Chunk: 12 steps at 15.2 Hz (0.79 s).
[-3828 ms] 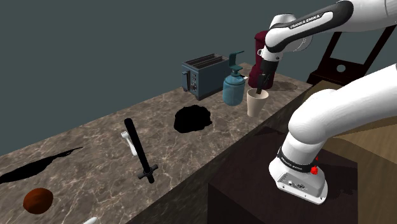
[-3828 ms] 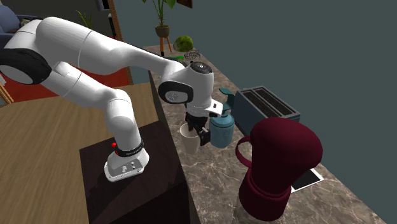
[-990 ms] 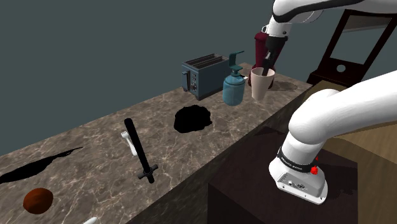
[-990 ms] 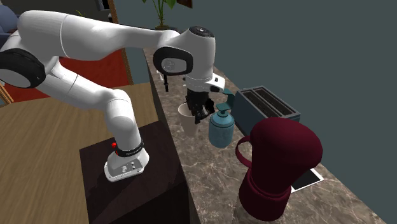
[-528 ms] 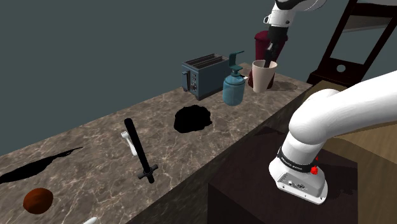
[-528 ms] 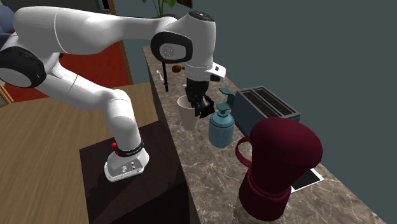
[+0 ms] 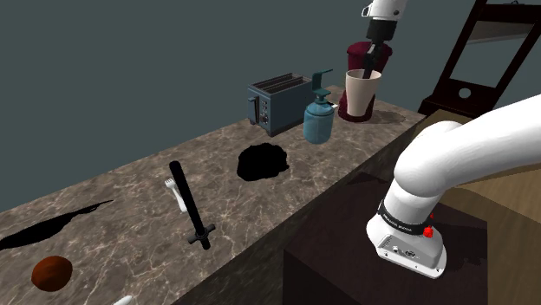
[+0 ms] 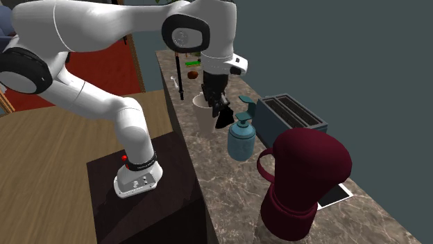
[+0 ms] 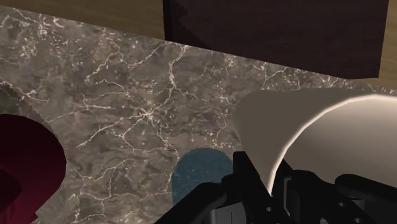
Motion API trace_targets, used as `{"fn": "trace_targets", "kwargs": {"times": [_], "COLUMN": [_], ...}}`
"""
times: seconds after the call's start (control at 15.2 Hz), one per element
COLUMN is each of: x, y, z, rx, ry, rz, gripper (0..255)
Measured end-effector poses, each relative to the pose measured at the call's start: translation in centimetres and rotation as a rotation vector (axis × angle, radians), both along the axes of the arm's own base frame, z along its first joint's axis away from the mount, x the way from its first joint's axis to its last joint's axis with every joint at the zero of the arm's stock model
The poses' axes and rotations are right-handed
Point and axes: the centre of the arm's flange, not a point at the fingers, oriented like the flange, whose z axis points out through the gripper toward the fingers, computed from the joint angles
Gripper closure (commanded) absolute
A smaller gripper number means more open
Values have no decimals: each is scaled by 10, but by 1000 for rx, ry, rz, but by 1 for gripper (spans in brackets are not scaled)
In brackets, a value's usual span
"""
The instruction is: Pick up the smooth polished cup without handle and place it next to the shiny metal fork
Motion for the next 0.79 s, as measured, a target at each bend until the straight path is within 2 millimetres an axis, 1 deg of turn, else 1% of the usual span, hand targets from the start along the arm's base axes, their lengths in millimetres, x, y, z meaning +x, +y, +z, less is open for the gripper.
{"fn": "trace_targets", "kwargs": {"times": [0.07, 0.13, 0.33, 0.53, 0.66, 0.79], "x": [0, 2, 20, 34, 46, 57], "y": [0, 6, 33, 72, 92, 119], "z": [5, 9, 10, 10, 13, 12], "rx": [0, 0, 0, 0, 0, -1], "ry": [0, 0, 0, 0, 0, 0], "rz": [0, 0, 1, 2, 1, 1], "gripper": [255, 255, 255, 255, 255, 255]}}
